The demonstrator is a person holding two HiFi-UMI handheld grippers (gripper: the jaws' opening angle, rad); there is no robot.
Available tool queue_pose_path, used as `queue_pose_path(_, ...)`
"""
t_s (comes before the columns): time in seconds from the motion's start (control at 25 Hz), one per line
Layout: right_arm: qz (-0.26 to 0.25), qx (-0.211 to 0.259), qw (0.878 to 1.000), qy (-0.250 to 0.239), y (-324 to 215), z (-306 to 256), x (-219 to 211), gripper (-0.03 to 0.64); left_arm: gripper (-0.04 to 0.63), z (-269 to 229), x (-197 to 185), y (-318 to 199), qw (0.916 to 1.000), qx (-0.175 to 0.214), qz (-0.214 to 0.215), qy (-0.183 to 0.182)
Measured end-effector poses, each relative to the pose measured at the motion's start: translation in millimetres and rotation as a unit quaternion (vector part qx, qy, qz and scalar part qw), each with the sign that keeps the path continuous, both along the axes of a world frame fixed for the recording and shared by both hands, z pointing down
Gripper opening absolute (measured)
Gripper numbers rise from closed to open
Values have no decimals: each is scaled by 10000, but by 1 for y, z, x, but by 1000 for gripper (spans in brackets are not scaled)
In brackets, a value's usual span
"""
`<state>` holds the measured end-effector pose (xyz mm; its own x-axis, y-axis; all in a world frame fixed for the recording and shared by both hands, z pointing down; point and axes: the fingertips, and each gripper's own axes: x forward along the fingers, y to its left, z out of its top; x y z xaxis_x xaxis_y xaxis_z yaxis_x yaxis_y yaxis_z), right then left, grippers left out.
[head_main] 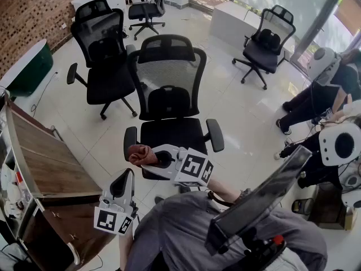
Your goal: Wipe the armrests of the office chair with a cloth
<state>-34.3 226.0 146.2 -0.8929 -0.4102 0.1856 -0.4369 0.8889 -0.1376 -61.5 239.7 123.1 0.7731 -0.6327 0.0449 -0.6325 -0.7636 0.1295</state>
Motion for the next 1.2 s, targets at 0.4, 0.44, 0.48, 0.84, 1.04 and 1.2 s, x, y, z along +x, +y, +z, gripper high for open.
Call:
queue_pose_path(0.4,36,1,10000,5,-2,-1,7,58,15,-1,7,-2,10000,-6,23,8)
queue_pose_path(0.44,44,3,10000,5,-2,-1,8,58,15,-1,7,-2,10000,-4,30,7)
queue_pose_path(0.48,53,6,10000,4,-3,-1,9,58,15,-1,8,-3,10000,-2,36,7)
queue_pose_path(0.84,126,-9,9999,1,-5,1,18,58,15,0,15,-3,10000,-7,99,-9)
queue_pose_path(1.04,134,-15,9999,-15,-5,1,21,58,15,1,18,-4,9999,-25,106,-24)
queue_pose_path(1.2,148,-27,9999,-10,-6,1,22,58,15,1,20,-5,9999,-27,119,-26)
